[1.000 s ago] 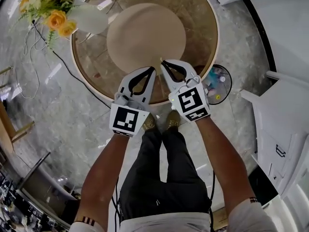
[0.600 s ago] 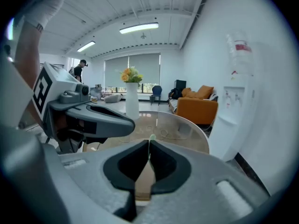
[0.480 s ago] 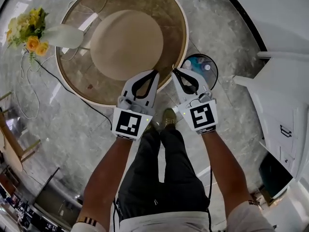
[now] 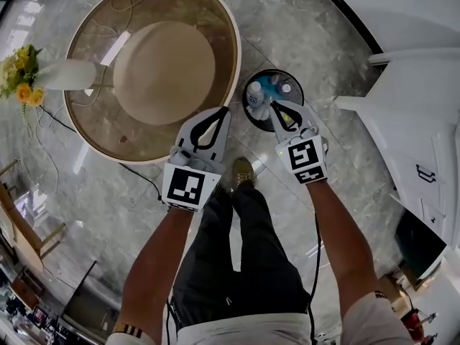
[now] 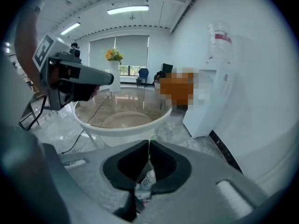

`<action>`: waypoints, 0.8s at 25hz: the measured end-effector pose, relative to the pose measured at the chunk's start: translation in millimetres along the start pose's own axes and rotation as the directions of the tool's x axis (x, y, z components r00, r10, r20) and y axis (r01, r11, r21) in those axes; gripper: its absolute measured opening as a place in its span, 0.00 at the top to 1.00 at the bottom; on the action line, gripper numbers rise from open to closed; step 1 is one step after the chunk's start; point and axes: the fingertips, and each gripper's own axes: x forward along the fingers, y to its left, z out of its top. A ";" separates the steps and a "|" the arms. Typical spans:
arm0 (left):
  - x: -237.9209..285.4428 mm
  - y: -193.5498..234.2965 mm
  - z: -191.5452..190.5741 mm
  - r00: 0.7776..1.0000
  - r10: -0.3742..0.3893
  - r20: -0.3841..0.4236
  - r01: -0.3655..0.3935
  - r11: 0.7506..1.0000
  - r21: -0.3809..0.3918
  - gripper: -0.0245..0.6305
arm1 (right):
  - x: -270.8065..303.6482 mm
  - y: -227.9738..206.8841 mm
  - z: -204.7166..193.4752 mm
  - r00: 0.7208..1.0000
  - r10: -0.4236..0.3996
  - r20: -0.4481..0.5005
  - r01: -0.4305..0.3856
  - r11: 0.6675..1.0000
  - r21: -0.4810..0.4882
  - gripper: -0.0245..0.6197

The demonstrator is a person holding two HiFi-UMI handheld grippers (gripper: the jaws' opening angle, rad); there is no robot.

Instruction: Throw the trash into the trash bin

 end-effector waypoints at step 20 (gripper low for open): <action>14.8 2.0 17.5 0.999 0.034 0.009 -0.034 0.999 0.020 0.96 | -6.5 -29.5 -16.2 0.999 -0.011 -0.042 0.011 1.000 -0.006 0.85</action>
